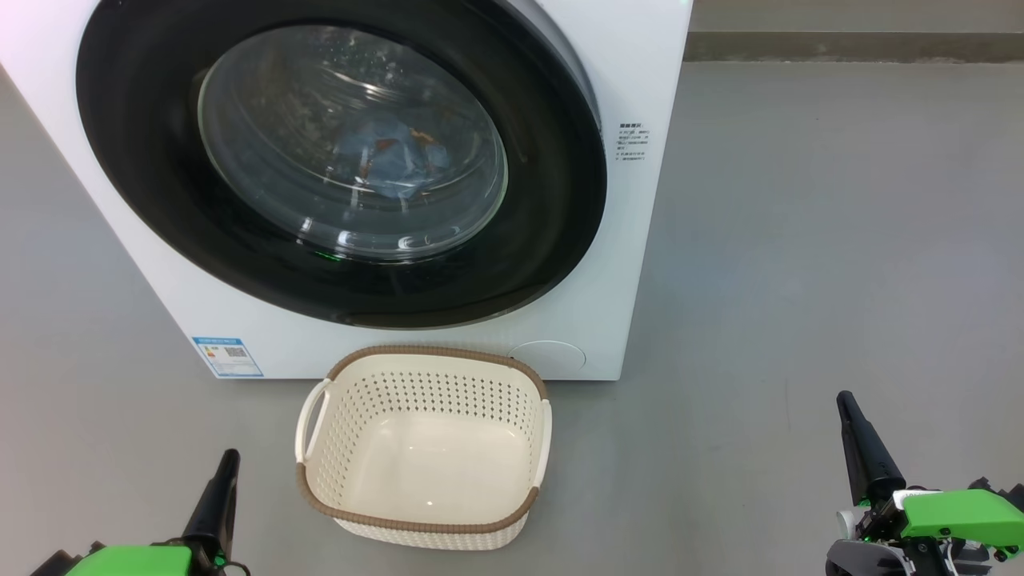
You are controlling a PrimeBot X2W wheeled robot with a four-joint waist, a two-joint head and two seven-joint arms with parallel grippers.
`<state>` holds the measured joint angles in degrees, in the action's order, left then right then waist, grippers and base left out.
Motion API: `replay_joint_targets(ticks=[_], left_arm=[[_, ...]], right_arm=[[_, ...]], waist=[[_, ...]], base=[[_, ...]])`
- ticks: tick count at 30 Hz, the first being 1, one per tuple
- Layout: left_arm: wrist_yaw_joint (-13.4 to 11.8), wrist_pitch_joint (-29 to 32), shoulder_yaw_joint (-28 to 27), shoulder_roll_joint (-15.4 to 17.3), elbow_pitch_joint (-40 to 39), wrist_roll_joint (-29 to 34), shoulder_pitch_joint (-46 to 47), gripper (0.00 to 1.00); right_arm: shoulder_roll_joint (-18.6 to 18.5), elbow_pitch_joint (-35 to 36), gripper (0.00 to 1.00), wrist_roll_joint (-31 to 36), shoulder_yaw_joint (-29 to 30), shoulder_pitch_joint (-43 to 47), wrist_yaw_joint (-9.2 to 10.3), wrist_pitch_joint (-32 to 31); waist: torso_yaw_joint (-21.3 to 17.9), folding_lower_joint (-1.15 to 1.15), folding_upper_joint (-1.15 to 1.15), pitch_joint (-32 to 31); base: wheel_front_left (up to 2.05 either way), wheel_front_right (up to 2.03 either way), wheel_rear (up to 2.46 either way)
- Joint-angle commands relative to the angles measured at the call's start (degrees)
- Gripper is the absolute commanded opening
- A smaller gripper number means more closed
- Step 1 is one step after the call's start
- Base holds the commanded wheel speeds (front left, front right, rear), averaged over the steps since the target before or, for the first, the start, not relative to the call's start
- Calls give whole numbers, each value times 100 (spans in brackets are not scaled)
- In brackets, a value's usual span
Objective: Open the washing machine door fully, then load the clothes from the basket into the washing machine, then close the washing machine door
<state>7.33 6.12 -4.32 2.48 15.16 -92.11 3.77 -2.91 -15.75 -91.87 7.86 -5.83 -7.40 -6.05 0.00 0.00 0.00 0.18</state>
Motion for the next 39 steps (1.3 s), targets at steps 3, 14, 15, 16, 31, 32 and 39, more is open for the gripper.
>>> replay_joint_targets(ticks=[3, 14, 15, 16, 31, 32, 39], left_arm=[[15, 24, -205, 55, -111, -18, 241, 0], [15, 27, -208, 53, -111, -16, 241, 0], [15, 27, -208, 52, -111, -15, 242, 0], [15, 27, -208, 52, -111, -15, 242, 0], [15, 30, -212, 50, -111, -12, 242, 0], [15, 30, -212, 49, -111, -12, 242, 0], [15, 32, -214, 48, -111, -11, 242, 0]], right_arm=[[-4, 173, 0, -32, -138, -35, -9, -41], [-3, 173, 0, -31, -136, -36, -9, -42], [-3, 173, 0, -31, -136, -36, -9, -42], [-3, 173, 0, -30, -136, -36, -9, -42], [-2, 173, 0, -29, -134, -36, -9, -44], [-2, 173, 0, -29, -134, -36, -9, -44], [-1, 173, 0, -28, -133, -36, -9, -45]], waist=[[0, 0, 0, 0], [0, 0, 0, 0], [0, 0, 0, 0], [0, 0, 0, 0], [0, 0, 0, 0], [0, 0, 0, 0], [0, 0, 0, 0]], base=[[0, 0, 0], [0, 0, 0], [0, 0, 0], [0, 0, 0], [0, 0, 0], [0, 0, 0], [0, 0, 0]])
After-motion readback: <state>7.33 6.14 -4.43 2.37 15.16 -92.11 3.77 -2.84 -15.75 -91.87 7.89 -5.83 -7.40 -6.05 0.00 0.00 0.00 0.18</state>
